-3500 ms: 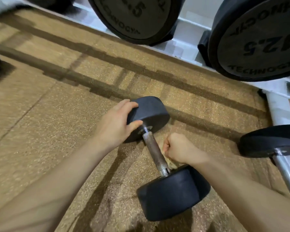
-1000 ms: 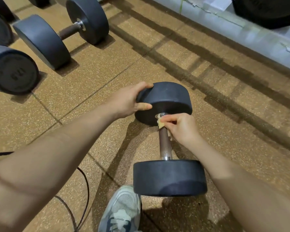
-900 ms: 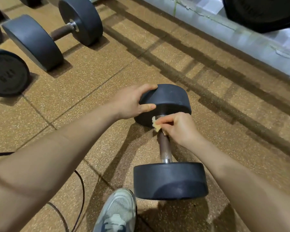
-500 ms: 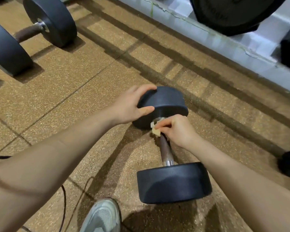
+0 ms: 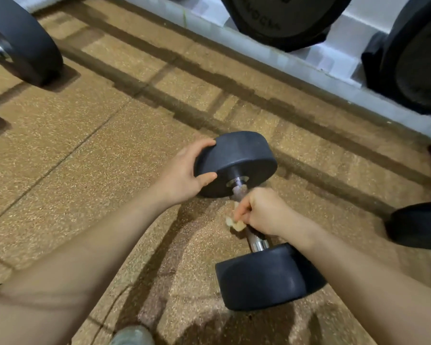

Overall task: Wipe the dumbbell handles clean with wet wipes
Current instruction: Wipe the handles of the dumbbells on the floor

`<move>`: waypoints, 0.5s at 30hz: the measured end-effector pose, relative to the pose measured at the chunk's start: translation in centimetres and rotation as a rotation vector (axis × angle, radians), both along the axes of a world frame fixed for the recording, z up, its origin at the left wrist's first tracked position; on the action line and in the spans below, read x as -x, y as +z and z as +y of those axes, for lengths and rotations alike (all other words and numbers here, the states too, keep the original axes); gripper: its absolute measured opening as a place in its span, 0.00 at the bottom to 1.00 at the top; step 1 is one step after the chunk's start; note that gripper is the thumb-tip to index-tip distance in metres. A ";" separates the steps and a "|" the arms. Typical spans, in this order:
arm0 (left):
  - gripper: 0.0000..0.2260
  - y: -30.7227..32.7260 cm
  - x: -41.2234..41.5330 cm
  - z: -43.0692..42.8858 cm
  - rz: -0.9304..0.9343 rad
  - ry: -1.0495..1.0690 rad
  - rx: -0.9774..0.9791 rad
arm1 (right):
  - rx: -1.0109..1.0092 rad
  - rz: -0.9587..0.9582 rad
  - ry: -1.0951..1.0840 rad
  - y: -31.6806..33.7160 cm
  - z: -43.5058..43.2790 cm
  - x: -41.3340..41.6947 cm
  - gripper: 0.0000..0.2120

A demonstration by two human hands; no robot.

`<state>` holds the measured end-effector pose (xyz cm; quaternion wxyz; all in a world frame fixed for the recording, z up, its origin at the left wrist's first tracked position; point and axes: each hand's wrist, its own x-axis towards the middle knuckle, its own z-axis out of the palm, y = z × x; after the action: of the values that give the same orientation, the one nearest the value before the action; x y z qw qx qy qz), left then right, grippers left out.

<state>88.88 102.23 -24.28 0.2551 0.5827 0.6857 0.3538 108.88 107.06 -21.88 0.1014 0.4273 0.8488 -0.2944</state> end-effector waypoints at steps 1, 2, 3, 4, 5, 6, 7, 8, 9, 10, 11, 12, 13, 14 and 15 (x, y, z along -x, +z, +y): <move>0.28 0.0 -0.5 0.2 0.002 0.002 0.006 | 0.045 -0.067 0.037 0.2 -0.1 -0.9 0.13; 0.28 0.2 -0.9 0.6 0.020 -0.003 0.011 | 0.112 -0.125 0.055 0.6 -0.1 -1.6 0.15; 0.28 0.5 -1.3 1.3 0.047 -0.008 0.016 | 0.181 -0.171 0.061 0.9 0.2 -2.1 0.17; 0.27 0.8 -1.7 2.1 0.071 -0.015 0.014 | 0.215 -0.204 0.070 1.1 0.6 -2.5 0.18; 0.26 1.3 -2.1 2.7 0.082 -0.018 -0.001 | 0.203 -0.200 0.073 1.2 1.1 -2.5 0.17; 0.26 1.5 -2.5 3.3 0.067 -0.017 -0.017 | 0.144 -0.150 0.050 1.1 1.8 -2.5 0.16; 0.26 1.6 -2.8 3.7 0.030 -0.011 -0.031 | 0.077 -0.058 -0.015 1.0 2.5 -2.5 0.15; 0.27 1.5 -3.1 3.9 -0.016 -0.015 -0.022 | 0.039 0.039 -0.099 0.9 3.1 -2.5 0.13; 0.29 1.3 -3.5 4.0 -0.036 -0.033 -0.002 | 0.034 0.098 -0.170 0.8 3.4 -2.7 0.13; 0.31 0.8 -4.0 4.2 -0.019 -0.059 0.016 | 0.049 0.099 -0.196 0.7 3.6 -3.0 0.12; 0.32 0.5 -4.4 4.3 0.027 -0.081 0.025 | 0.075 0.038 -0.175 0.7 3.6 -3.5 0.12; 0.32 0.2 -4.7 4.5 0.073 -0.096 0.022 | 0.112 -0.053 -0.141 0.8 3.5 -4.0 0.11; 0.32 0.2 -4.9 5.0 0.112 -0.109 0.015 | 0.163 -0.142 -0.120 1.0 3.5 -4.6 0.11; 0.31 0.3 -5.0 5.6 0.145 -0.124 0.016 | 0.235 -0.216 -0.119 1.2 3.4 -5.2 0.10; 0.31 0.5 -5.3 6.1 0.185 -0.142 0.024 | 0.322 -0.264 -0.129 1.5 3.5 -5.8 0.09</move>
<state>94.15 108.37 -23.78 0.2223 0.6566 0.6676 0.2714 114.68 110.56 -20.35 0.2596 0.4937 0.7412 -0.3735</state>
